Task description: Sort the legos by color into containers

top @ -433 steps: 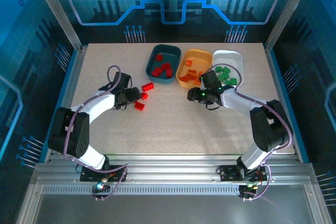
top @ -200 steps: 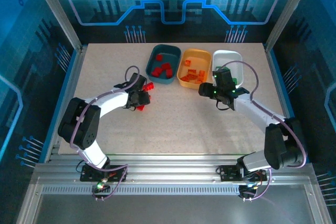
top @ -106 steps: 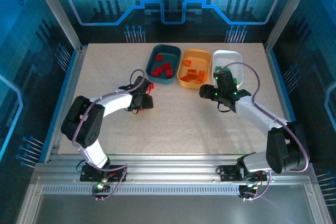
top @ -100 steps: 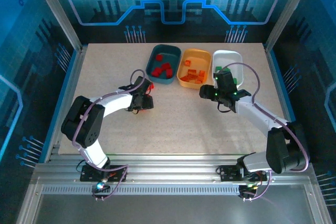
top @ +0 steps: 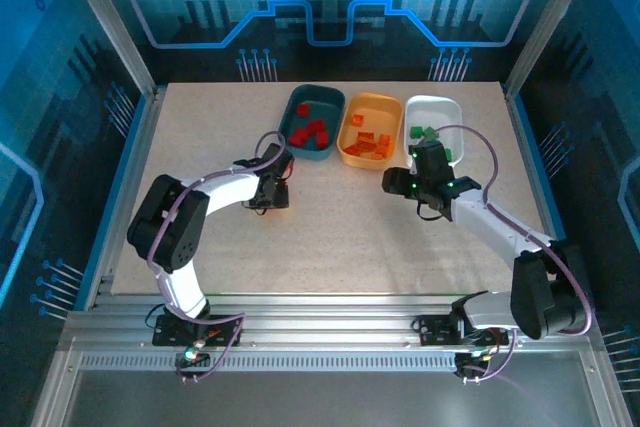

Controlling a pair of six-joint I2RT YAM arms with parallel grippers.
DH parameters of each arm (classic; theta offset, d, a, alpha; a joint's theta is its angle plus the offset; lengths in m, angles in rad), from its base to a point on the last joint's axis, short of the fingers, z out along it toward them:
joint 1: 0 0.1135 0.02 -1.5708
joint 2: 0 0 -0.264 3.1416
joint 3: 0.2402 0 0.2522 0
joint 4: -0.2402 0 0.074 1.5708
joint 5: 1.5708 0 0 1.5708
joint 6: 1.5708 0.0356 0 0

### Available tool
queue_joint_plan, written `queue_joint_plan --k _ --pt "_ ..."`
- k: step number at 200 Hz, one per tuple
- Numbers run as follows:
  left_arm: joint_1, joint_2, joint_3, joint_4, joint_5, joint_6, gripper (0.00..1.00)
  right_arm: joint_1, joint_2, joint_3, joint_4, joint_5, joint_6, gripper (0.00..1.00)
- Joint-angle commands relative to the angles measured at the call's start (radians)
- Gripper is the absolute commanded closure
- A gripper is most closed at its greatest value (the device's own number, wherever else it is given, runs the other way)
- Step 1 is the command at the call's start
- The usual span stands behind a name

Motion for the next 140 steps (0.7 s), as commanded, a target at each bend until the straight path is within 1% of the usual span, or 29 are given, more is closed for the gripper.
queue_joint_plan --k 1,13,34,44,60,78,91,105,124,140 --pt "-0.019 -0.025 0.021 -0.055 -0.031 0.017 0.54 -0.002 -0.036 -0.015 -0.012 0.016 -0.015 0.31" --pt "-0.040 -0.062 0.025 -0.083 -0.041 0.016 0.56 -0.002 -0.041 -0.016 -0.012 0.017 -0.016 0.31" --pt "-0.085 -0.143 0.061 -0.133 -0.020 0.006 0.57 -0.002 -0.039 -0.013 -0.014 0.012 -0.018 0.31" --pt "-0.092 -0.176 0.086 -0.134 -0.008 -0.001 0.57 -0.002 -0.035 -0.010 -0.019 0.007 -0.020 0.31" --pt "-0.092 -0.171 0.158 -0.112 0.006 0.006 0.56 -0.002 -0.033 -0.013 -0.024 -0.003 -0.021 0.31" --pt "-0.079 -0.066 0.323 -0.118 0.009 0.043 0.55 -0.002 -0.043 -0.030 -0.021 -0.010 -0.011 0.31" --pt "-0.064 0.033 0.444 -0.098 0.054 0.069 0.55 -0.001 -0.057 -0.047 -0.020 -0.016 0.000 0.31" --pt "-0.043 0.143 0.584 -0.084 0.088 0.074 0.56 0.002 -0.084 -0.072 -0.021 -0.016 0.008 0.31" --pt "-0.018 0.298 0.777 -0.121 0.125 0.066 0.57 0.002 -0.125 -0.104 -0.037 -0.011 0.018 0.31" --pt "-0.002 0.396 0.919 -0.150 0.151 0.054 0.57 -0.003 -0.160 -0.122 -0.050 -0.006 0.024 0.30"
